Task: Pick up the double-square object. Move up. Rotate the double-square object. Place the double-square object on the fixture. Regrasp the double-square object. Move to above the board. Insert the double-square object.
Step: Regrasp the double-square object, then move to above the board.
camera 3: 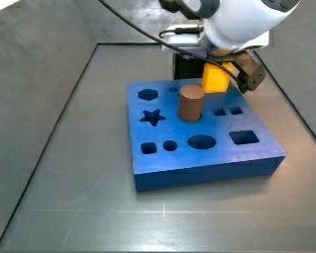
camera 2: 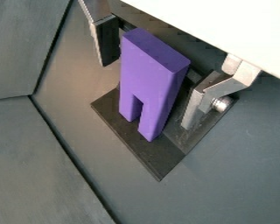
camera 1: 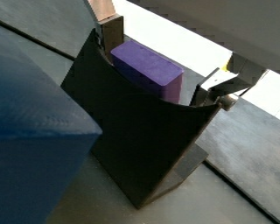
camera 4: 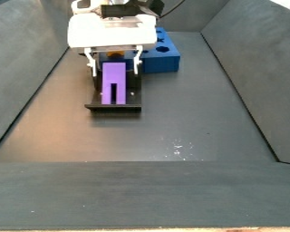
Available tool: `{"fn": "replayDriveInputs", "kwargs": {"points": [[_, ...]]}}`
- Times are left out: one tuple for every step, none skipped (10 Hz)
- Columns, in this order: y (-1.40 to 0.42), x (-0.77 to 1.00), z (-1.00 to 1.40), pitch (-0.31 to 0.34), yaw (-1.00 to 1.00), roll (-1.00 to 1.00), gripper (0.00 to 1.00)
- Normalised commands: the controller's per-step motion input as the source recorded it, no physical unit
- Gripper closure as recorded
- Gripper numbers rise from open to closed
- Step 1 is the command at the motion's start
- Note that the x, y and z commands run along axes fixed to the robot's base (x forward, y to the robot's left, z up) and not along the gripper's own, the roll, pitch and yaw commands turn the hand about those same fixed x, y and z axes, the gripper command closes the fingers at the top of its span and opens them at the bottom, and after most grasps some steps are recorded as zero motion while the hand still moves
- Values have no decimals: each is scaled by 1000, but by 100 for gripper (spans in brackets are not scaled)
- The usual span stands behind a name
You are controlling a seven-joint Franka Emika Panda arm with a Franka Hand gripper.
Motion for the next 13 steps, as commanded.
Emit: {"fn": "replayDriveInputs", "kwargs": {"points": [[8, 20, -197, 20, 7, 69, 0], [7, 20, -197, 20, 7, 68, 0], [0, 0, 0, 0, 0, 0, 100], [-208, -238, 1000, 102, -82, 214, 100], [-210, -238, 1000, 95, -78, 199, 100], [-200, -231, 1000, 73, -48, 147, 100], [-183, -219, 1000, 57, -22, 86, 100], [-177, -212, 1000, 58, -3, 36, 100], [-168, -204, 1000, 65, 5, 6, 100], [-159, -195, 1000, 71, 9, -20, 100], [-147, -183, 1000, 73, 21, -40, 100], [-140, -178, 1000, 72, 30, -45, 100], [-129, -169, 1000, 60, 42, -44, 100]]}}
